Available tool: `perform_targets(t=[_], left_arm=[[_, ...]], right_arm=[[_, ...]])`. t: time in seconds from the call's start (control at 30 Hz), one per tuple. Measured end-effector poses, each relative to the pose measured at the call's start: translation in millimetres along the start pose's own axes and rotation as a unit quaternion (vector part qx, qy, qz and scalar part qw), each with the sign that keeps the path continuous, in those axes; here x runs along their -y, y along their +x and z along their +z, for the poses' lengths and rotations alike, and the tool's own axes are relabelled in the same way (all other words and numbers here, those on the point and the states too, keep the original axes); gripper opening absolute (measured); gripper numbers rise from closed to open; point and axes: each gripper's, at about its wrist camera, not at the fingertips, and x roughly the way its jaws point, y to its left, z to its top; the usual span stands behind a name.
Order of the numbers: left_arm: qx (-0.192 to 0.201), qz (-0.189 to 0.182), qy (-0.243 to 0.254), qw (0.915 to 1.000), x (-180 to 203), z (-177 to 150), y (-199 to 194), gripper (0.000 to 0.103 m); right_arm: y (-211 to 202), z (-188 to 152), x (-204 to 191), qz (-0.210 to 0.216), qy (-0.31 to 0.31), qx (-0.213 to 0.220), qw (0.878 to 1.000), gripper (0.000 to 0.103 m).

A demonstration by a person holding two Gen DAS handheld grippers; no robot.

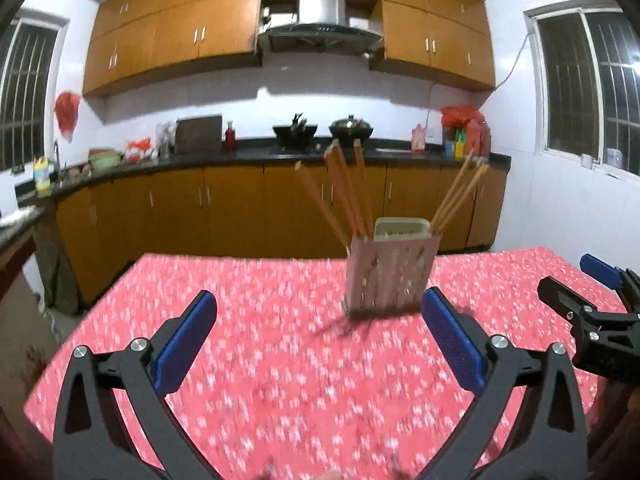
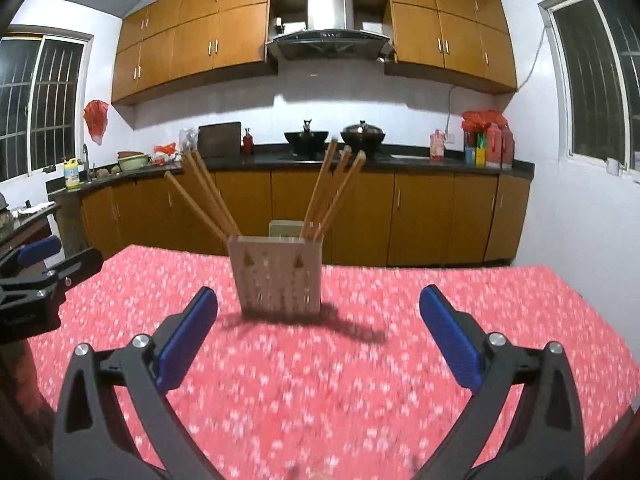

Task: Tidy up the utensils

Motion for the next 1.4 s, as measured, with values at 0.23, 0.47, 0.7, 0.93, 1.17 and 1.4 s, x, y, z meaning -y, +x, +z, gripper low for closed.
perform_targets(t=[0.23, 0.47, 0.7, 0.93, 1.17, 1.4], left_arm=[[-0.008, 0.031, 0.006, 0.9995, 1.2, -28.2, -12.1, 0.101], [-0.009, 0.031, 0.014, 0.9994, 4.2, -39.8, -19.9, 0.101], [-0.012, 0.029, 0.012, 0.9994, 4.1, -44.1, -23.3, 0.101], [-0.011, 0.031, 0.013, 0.9994, 3.9, -48.3, -26.1, 0.101], [-0.014, 0.031, 0.008, 0.9994, 1.5, -51.4, -27.9, 0.101], [-0.013, 0.031, 0.006, 0.9994, 1.0, -51.4, -28.6, 0.101]], right_arm=[[-18.0, -23.7, -2.8, -0.011, 0.0, -0.003, 1.0, 0.099], [-21.2, -38.8, -4.8, -0.013, 0.008, -0.023, 1.0, 0.099], [-24.2, -43.7, -5.5, -0.016, 0.009, -0.027, 0.999, 0.099], [-26.4, -45.0, -3.9, -0.025, 0.014, -0.029, 0.999, 0.099], [-28.5, -45.4, -2.1, -0.026, 0.015, -0.03, 0.999, 0.099], [-28.7, -45.1, -2.0, -0.025, 0.016, -0.031, 0.999, 0.099]])
